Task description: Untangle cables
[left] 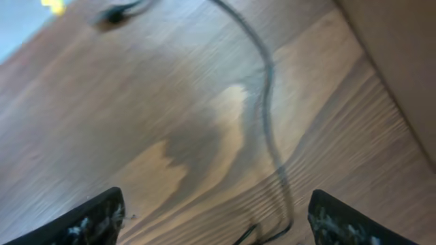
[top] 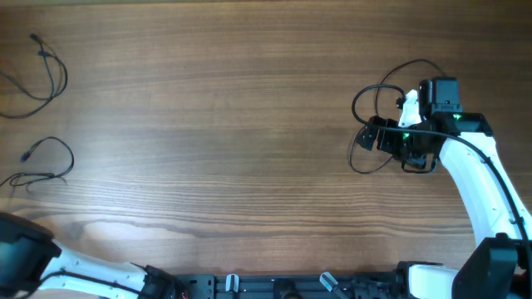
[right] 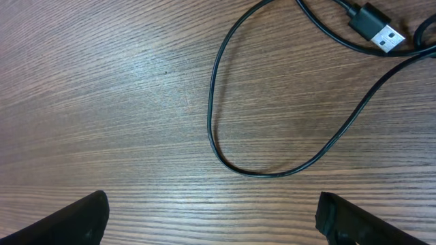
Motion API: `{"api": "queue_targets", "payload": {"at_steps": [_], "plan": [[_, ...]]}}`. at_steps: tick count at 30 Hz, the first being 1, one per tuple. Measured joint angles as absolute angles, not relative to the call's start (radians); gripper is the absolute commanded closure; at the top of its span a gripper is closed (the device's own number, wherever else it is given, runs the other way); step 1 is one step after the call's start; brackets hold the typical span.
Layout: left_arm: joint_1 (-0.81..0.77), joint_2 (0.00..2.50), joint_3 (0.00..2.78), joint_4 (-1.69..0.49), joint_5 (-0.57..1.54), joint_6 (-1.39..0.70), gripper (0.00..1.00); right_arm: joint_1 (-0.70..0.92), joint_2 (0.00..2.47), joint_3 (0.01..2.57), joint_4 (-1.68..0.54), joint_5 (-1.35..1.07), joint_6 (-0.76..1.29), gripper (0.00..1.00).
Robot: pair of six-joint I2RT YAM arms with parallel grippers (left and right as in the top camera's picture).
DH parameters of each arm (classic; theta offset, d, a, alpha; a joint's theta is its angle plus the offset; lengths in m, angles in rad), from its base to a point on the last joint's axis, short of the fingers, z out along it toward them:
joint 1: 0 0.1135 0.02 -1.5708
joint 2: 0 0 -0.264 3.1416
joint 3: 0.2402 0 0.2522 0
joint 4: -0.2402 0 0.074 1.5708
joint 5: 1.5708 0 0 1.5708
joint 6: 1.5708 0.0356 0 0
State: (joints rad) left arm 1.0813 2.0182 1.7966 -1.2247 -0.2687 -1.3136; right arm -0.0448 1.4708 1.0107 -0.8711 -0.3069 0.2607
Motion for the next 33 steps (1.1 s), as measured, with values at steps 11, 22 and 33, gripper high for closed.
{"api": "queue_targets", "payload": {"at_steps": [11,22,33], "plan": [[1.081,2.284,1.797,-1.109,-0.308,-1.262,0.91,-0.045,1.471,1.01,-0.875,-0.318,0.328,0.0],[1.074,2.311,1.796,-1.039,-0.35,-1.156,0.96,-0.045,1.471,1.011,-0.875,-0.347,0.355,0.0],[0.82,1.974,1.798,-0.787,-0.209,-0.57,0.96,-0.045,1.471,1.011,-0.871,-0.352,0.356,0.0]]}}
